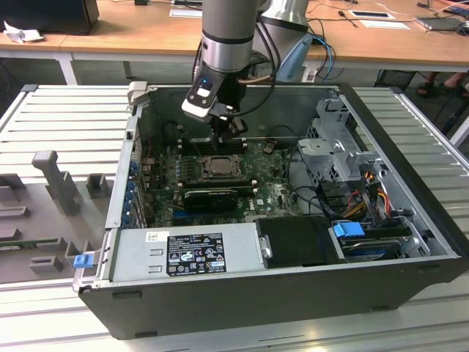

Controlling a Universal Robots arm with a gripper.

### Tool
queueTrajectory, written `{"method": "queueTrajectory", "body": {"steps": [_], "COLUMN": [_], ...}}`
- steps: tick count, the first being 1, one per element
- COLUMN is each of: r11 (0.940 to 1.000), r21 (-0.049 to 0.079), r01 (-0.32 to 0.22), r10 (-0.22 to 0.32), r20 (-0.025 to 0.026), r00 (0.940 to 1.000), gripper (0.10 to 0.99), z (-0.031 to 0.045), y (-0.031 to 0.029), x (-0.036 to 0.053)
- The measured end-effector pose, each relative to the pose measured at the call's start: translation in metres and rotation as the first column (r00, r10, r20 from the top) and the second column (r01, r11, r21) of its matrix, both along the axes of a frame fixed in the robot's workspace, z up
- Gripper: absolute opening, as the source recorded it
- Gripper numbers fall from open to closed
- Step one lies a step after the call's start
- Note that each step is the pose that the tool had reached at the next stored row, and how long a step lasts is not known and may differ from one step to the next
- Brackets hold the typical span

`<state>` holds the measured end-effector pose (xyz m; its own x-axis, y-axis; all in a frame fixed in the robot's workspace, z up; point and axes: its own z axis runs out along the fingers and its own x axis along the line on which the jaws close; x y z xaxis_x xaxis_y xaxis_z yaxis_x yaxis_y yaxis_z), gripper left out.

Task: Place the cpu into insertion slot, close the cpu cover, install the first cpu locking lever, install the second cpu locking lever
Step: 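Install the first cpu locking lever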

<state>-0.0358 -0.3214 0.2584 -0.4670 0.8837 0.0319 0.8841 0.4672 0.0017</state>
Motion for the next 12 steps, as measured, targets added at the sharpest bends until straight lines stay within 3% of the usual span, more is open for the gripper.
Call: {"method": "queueTrajectory", "body": {"steps": [3, 5, 6, 12], "r11": [0.999, 0.9965, 0.996, 0.9906], "r21": [0.0, -0.001, -0.001, -0.002], "r01": [-0.046, -0.083, -0.089, -0.136], "r10": [0.046, 0.083, 0.089, 0.136], "r20": [0.005, 0.0187, 0.0213, 0.0244], "r00": [0.999, 0.9963, 0.9958, 0.9903], "gripper": [0.106, 0.106, 0.106, 0.106], "z": [0.0001, 0.0, 0.0, 0.0], "y": [-0.0002, -0.0007, -0.0008, -0.0014], "x": [0.0, -0.0001, 0.0, -0.0001]}}
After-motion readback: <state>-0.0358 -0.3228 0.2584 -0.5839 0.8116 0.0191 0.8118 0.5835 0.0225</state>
